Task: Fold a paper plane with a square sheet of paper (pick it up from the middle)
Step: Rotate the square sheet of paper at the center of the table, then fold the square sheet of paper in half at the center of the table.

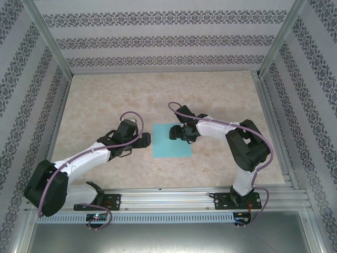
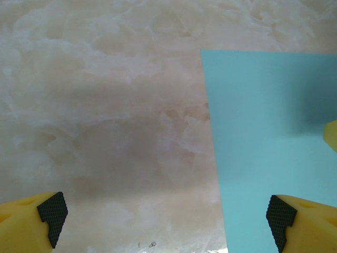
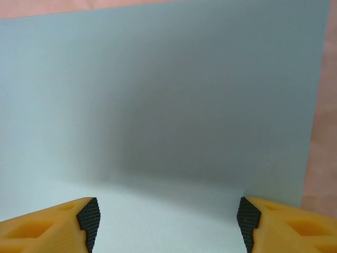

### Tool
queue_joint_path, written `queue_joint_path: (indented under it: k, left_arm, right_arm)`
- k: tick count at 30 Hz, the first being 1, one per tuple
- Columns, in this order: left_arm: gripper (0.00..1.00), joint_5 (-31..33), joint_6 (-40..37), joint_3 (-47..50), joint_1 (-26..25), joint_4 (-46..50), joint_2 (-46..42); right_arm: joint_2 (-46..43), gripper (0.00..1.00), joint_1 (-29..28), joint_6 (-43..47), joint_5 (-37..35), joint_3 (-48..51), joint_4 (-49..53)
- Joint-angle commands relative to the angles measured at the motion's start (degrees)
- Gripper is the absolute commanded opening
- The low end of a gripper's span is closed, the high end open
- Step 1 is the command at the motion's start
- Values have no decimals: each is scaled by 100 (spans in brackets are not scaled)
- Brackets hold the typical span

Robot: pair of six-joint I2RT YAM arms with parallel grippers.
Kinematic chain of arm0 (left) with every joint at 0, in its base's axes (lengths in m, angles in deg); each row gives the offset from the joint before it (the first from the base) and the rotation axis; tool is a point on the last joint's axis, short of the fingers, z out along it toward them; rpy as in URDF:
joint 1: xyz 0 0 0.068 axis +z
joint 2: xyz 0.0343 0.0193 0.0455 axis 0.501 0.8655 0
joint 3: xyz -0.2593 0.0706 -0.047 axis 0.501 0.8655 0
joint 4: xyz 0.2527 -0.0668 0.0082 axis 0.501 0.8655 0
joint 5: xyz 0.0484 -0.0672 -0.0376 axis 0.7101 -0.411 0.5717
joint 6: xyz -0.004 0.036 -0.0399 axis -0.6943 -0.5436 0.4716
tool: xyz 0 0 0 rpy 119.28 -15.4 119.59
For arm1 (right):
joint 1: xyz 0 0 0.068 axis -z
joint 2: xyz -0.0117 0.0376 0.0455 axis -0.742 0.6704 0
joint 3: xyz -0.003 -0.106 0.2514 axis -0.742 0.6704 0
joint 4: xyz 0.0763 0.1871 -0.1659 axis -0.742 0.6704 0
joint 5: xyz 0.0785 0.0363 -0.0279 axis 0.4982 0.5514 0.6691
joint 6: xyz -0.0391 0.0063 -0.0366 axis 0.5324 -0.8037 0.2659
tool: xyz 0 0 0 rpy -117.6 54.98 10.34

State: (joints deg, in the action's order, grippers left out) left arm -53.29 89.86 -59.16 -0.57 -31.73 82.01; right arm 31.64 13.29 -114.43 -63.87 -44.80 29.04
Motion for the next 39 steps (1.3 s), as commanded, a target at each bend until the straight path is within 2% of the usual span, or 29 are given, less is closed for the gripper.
queue_joint_path:
  k: [1,5,7,10,14,21,39]
  left_arm:
    - [100,38,9,-166,101,-155,39]
    - [100,-9,212,-60,359,-268,0]
    - [100,-175,319,39,583,-406,-9]
    - [100,-557,369,128,897,-560,5]
    - [100,-790,236,135,1087,-602,77]
    - [100,-1077,55,35,1247,-681,355]
    - [100,-1423,-28,-12,1277,-769,522]
  right_arm:
    - [-189,74,-5,204,-268,-239,648]
    - [-266,81,-244,308,-772,-759,1326]
    - [-108,91,-411,164,-1144,-1110,1823]
    - [87,94,-579,-153,-1535,-1415,2225]
    - [270,98,-721,-326,-1297,-1564,2059]
    - [943,98,-965,-573,-1400,-2334,2513]
    - [1567,98,-970,-739,-1147,-2647,2416]
